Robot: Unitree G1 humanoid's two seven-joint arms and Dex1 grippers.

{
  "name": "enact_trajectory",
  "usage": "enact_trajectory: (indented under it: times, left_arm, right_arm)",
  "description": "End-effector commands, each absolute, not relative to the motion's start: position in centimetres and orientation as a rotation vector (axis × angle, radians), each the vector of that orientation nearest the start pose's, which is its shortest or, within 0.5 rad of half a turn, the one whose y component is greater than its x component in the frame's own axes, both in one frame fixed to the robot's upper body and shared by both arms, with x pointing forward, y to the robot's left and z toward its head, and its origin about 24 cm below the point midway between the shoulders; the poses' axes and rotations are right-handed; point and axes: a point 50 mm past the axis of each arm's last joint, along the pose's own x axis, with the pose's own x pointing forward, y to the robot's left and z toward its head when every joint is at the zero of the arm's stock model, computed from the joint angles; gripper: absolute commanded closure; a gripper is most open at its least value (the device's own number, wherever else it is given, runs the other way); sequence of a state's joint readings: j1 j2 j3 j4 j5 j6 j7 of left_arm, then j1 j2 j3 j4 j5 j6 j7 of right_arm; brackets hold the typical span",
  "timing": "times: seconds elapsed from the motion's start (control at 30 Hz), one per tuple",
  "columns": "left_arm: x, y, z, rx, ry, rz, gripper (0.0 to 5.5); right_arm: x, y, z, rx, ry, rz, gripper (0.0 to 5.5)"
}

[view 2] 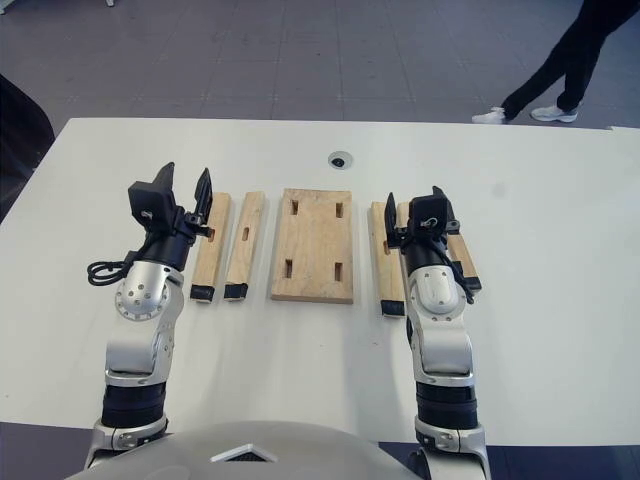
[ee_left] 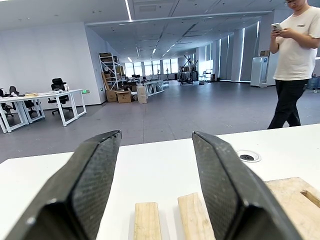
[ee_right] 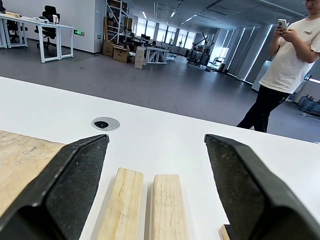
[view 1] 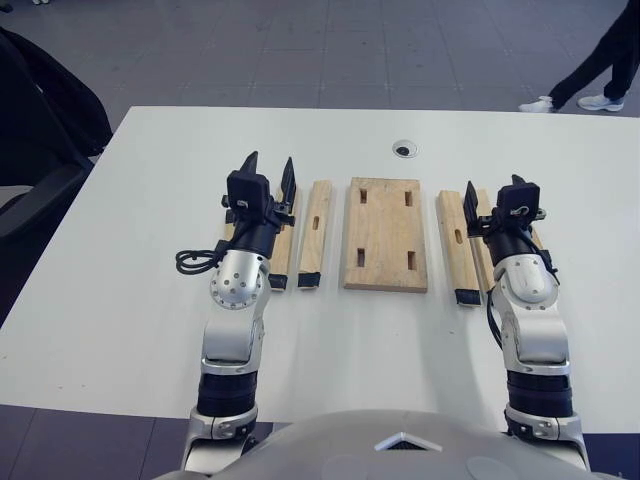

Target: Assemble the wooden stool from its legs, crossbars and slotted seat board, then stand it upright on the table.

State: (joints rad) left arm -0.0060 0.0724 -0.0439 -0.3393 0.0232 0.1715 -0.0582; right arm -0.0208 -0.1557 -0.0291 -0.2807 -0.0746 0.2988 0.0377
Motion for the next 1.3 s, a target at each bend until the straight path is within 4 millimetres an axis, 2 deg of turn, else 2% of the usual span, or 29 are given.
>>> enact_trajectory:
  times: [0.03, 0.17, 0.4, 0.67, 0.9, 0.97, 1.1, 1.23, 1.3]
  left_arm:
    - [24.8, 14.1, 10.6, 0.094, -0.172, -0.128, 2.88]
    - [24.7, 13.6, 10.6, 0.122, -0.171, -0.179, 2.88]
    - [24.7, 12.7, 11.2, 0.042, -0.196, -0.227, 2.88]
    - [24.9, 14.5, 10.5, 0.125, -0.162, -0.111, 2.88]
    - [24.9, 14.2, 10.8, 0.111, -0.187, -0.113, 2.88]
    - [24.7, 14.2, 10.6, 0.108, -0.179, -0.116, 2.88]
    - [24.3, 14.5, 10.3, 0.108, -0.161, -0.106, 2.88]
    - [24.1, 14.3, 10.0, 0.105, -0.149, -0.103, 2.88]
    - [24.0, 14.3, 9.9, 0.105, -0.145, -0.103, 2.88]
  right_arm:
    - [25.4, -18.1, 8.7, -0.231, 0.000, -0.017, 1.98]
    - [24.8, -18.4, 8.3, -0.239, 0.015, -0.022, 1.98]
    - [25.1, -18.7, 8.5, -0.246, 0.013, -0.044, 1.98]
    - [25.2, -18.4, 8.6, -0.238, 0.001, -0.030, 1.98]
    - [25.2, -19.0, 8.5, -0.243, 0.012, -0.029, 1.98]
    - [24.8, -20.2, 8.4, -0.253, 0.025, -0.053, 1.98]
    - [23.0, -24.5, 7.0, -0.345, 0.111, -0.106, 1.98]
    - [22.6, -27.2, 5.8, -0.388, 0.181, -0.072, 1.98]
    - [22.8, -27.8, 5.2, -0.363, 0.221, -0.037, 1.98]
